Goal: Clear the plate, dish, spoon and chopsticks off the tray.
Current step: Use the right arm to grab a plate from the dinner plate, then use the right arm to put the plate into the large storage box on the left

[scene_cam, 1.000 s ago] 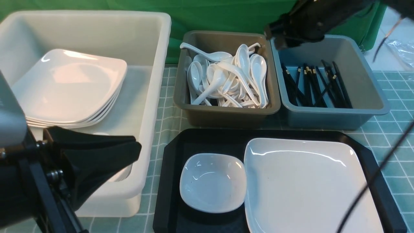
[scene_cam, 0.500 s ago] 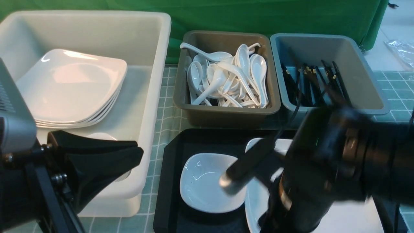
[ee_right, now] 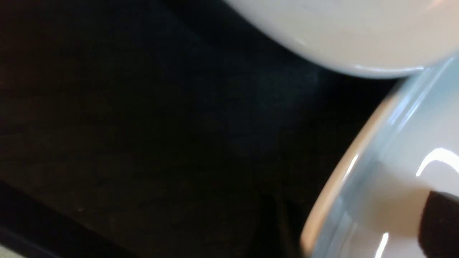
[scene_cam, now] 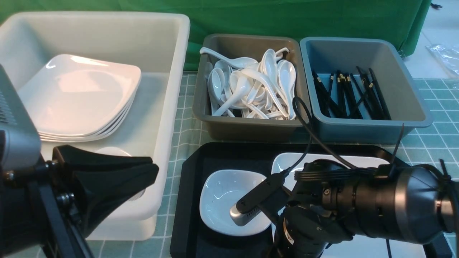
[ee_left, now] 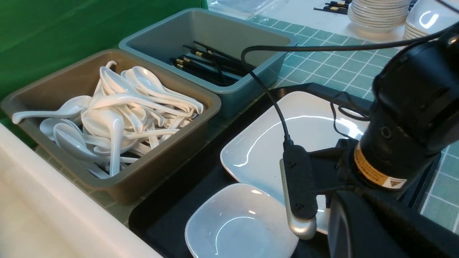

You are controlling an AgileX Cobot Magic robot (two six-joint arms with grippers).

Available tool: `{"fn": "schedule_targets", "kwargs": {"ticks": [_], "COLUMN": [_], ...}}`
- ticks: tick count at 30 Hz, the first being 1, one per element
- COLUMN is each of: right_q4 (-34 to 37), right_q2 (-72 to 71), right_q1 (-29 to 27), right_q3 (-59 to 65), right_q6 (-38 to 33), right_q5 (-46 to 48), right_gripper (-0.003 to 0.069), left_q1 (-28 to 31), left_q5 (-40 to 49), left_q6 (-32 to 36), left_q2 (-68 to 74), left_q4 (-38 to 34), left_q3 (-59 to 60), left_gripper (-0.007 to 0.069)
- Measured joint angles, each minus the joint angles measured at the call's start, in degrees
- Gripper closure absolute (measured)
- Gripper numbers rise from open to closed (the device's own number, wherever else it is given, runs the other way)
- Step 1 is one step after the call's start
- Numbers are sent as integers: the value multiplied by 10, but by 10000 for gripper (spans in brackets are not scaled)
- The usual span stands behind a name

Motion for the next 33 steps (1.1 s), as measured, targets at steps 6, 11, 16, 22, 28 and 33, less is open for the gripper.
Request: {"fn": "schedule_targets", "kwargs": {"ticks": [6,11,16,22,28,33], "right_q4": [-2,-16,-26,-31,-43,-77], "right_q2": [3,4,-6,-77,-155,-199], "right_q1": [0,4,24,64,69,69], "right_q3": [-2,-3,-4,-22,-48,-78], "right_q6": [-7,-18,-19,-1,2,2], "right_q5": [-1,-2,21,125,204,269], "right_gripper": [162,321,359,476,557,599], "left_q1": [0,0,0,0,0,0], "left_q5": [4,5,9,10,11,11], "left_q6": [0,0,0,0,0,0], "left_q2": [0,0,0,0,0,0], "left_q4": [0,0,0,0,0,0], "left_q3": [0,0,0,0,0,0], "left_gripper": [608,608,608,608,608,608]}}
